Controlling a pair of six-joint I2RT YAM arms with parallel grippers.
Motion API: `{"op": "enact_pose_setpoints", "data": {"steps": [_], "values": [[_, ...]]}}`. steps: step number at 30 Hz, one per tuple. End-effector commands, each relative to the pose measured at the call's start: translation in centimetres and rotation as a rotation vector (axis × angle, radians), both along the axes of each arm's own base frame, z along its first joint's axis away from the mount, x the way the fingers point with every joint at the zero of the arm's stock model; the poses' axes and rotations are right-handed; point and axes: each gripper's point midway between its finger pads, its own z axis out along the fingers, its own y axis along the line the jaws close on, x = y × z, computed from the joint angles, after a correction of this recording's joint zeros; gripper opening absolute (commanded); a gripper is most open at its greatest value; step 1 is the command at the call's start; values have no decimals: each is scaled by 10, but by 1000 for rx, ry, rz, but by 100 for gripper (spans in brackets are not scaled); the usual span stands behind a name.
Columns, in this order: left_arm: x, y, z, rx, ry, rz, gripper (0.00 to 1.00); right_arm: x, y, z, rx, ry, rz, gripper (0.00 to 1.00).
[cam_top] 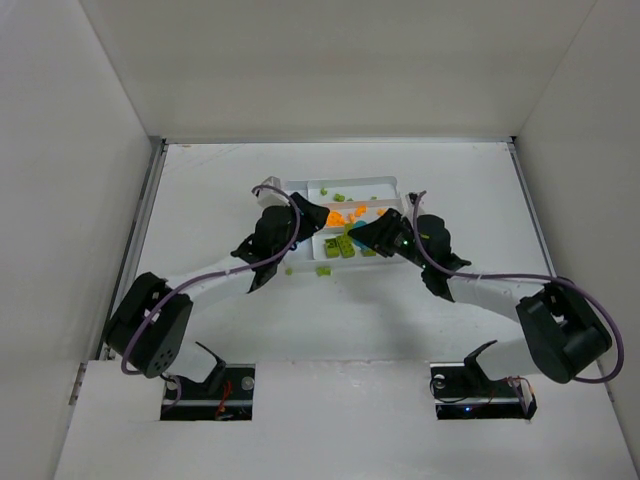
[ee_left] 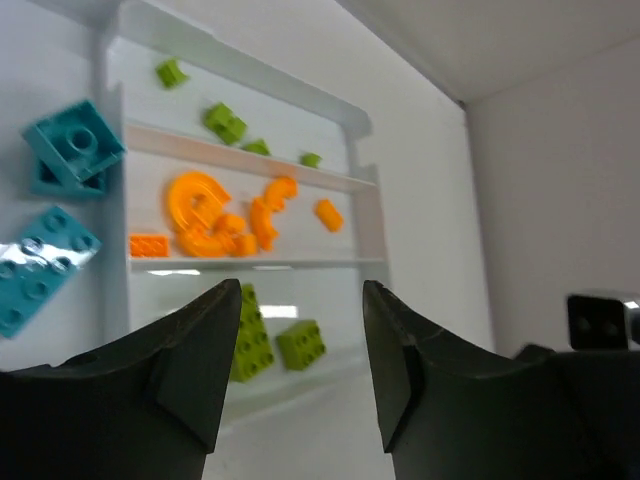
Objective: Sort the legos into containers by color
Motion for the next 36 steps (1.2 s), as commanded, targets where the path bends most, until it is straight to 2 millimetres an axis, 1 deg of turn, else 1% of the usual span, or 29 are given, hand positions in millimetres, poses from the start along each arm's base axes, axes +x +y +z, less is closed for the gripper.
{"op": "enact_pose_setpoints", "data": {"steps": [1, 4, 7, 10, 14, 18, 20, 24, 28, 31, 36], "values": [[-32, -26, 8, -264, 57, -97, 50, 12, 11, 46, 127, -62, 15, 30], [-45, -31, 14, -412, 58, -110, 54, 10, 20, 56, 216, -35, 43, 29], [-50, -31, 23, -515, 20, -120, 56, 8, 25, 62, 282, -20, 66, 29], [-55, -33, 32, -585, -21, -139, 57, 7, 26, 60, 335, 21, 66, 29], [-58, -30, 38, -656, -60, -148, 59, 7, 25, 55, 368, 52, 57, 30], [-57, -27, 40, -700, -102, -153, 60, 7, 27, 50, 387, 91, 54, 30], [-55, -30, 39, -716, -96, -161, 60, 8, 29, 52, 399, 94, 59, 30], [-53, -28, 38, -732, -94, -163, 60, 8, 31, 46, 405, 115, 53, 30], [-53, -20, 49, -728, -134, -158, 57, 4, 26, 39, 415, 121, 37, 30], [-55, -11, 57, -716, -175, -147, 56, 1, 26, 38, 430, 130, 44, 30], [-61, -26, 76, -723, -207, -224, 57, -1, 35, 38, 437, 133, 80, 30]]}}
